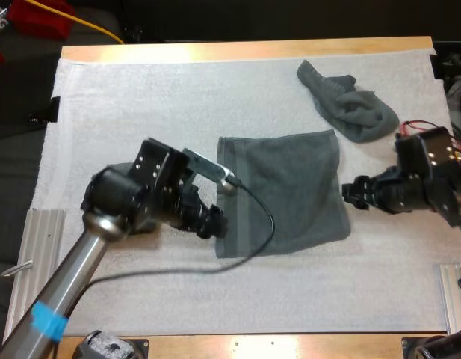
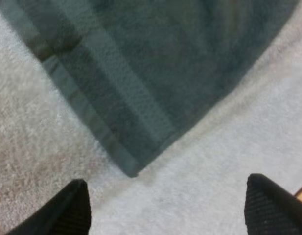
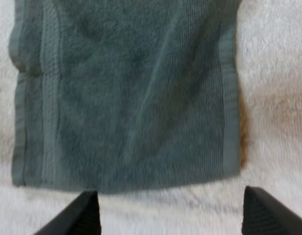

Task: Pick towel from pile, fold and stack

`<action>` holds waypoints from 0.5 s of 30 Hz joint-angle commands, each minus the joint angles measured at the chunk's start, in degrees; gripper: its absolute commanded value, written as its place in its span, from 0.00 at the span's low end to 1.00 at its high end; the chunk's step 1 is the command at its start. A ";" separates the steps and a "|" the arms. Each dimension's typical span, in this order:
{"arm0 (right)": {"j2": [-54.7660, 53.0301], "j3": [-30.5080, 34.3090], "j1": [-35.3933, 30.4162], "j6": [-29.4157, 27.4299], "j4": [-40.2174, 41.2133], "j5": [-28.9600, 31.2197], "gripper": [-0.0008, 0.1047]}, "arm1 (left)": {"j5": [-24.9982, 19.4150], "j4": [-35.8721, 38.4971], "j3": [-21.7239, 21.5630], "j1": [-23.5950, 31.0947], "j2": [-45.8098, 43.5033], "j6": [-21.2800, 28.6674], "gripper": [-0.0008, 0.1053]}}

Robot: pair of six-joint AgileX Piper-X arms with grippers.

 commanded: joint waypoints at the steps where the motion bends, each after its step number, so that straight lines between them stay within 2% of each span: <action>1: -2.05 -0.16 0.16 -0.67 1.74 -0.05 0.57 | -1.15 0.52 -0.08 -1.47 -1.62 -1.97 0.61; 5: -5.77 -0.16 0.16 -0.67 4.66 -0.05 0.57 | -1.40 0.52 -0.08 -5.00 -5.33 -4.95 0.61; 9: -10.10 -0.16 0.16 -0.67 7.06 -0.05 0.57 | -3.78 0.52 -0.08 -8.17 -9.16 -7.90 0.61; 15: -13.78 -0.16 0.16 -0.67 7.95 -0.05 0.57 | -5.30 0.07 -0.08 -9.74 -14.19 -11.44 0.61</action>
